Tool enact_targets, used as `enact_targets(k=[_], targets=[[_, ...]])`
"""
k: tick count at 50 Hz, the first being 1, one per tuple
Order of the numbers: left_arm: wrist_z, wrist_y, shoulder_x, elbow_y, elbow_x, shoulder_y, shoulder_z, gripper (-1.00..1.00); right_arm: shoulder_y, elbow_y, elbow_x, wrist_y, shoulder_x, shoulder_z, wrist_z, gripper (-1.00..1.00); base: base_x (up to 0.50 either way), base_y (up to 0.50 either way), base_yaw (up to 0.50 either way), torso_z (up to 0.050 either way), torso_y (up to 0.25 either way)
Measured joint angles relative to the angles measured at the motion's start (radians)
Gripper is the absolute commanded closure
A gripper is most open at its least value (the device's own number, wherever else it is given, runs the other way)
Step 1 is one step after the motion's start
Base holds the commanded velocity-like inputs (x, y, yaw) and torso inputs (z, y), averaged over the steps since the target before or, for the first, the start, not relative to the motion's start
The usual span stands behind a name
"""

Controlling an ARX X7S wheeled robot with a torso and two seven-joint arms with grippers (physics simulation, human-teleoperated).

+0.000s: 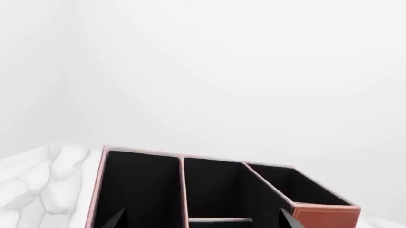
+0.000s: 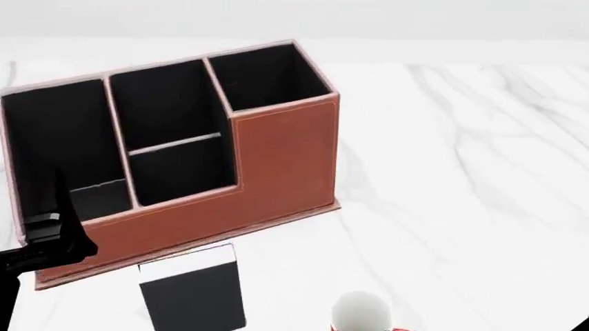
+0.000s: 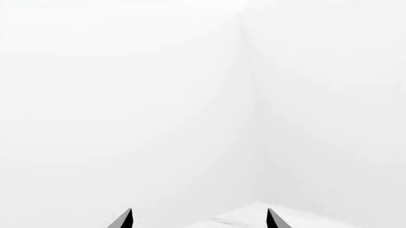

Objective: Pick up the book and place it in the front compartment of the caddy.

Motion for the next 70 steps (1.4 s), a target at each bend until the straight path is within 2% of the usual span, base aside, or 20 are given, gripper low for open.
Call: enact_targets(k=[34,47,62,70], targets=[[-0.017,0.013,-0.023,0.003,-0.041,0.005,0.018,-1.00,-0.061,-0.054,0.029,-0.036,0.013,0.041,0.026,-1.00,0.50,0.00,0.00,0.000,0.001],[-0.024,0.019,-0.032,0.002,-0.044,0.006,0.032,-1.00,-0.072,-0.068,0.007,-0.033,0.021,0.043,0.048,-1.00,0.00,0.01,0.00,0.000,0.001],[-0.035,0.025,-0.041,-0.002,-0.053,0.005,0.042,-1.00,-0.076,-0.085,-0.020,-0.003,0.043,0.029,0.063,-1.00,0.00,0.48,0.00,0.000,0.000],[-0.044,0.029,-0.051,-0.004,-0.057,0.005,0.047,-1.00,-0.082,-0.086,-0.014,-0.013,0.042,0.031,0.067,-1.00,0.00,0.02,0.00,0.000,0.000]])
